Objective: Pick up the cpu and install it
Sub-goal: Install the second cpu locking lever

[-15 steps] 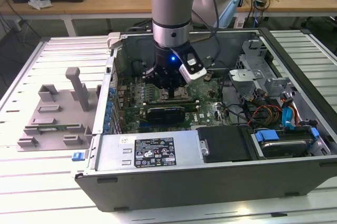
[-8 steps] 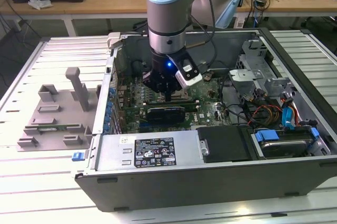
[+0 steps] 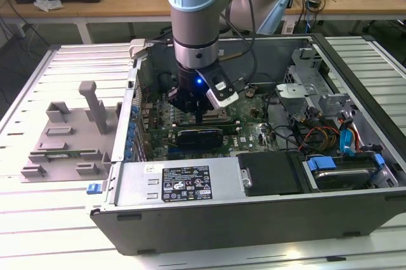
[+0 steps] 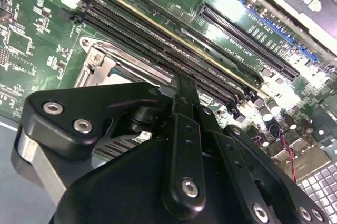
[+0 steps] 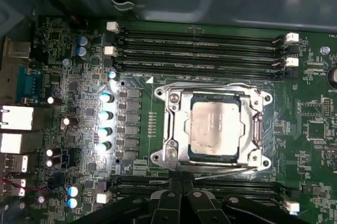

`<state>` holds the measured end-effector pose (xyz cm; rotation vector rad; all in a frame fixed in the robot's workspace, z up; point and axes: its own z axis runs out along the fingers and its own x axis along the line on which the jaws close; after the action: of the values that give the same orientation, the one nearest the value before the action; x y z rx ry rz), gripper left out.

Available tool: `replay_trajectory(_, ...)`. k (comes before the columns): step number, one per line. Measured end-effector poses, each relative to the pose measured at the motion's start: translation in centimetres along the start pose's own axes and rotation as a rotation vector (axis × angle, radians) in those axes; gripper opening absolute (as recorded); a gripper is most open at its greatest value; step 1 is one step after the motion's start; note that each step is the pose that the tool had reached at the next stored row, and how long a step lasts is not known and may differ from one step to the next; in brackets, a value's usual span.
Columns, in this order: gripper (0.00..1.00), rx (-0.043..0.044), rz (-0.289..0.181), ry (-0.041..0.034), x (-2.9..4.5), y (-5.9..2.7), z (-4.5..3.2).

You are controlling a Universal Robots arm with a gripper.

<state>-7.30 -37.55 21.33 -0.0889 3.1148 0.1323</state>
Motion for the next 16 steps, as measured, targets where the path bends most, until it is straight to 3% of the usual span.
replay_trajectory(5, 0.11, -0.0281, -0.002, -0.0061, 0.58, -0.16, 0.28)
replay_trajectory(7, 0.11, -0.0344, -0.003, -0.0068, 0.77, -0.26, 0.41)
replay_trajectory(11, 0.11, -0.0389, -0.003, -0.0071, 0.87, -0.97, 0.39)
replay_trajectory(16, 0.11, -0.0511, -0.004, -0.0091, 1.11, -0.98, 0.51)
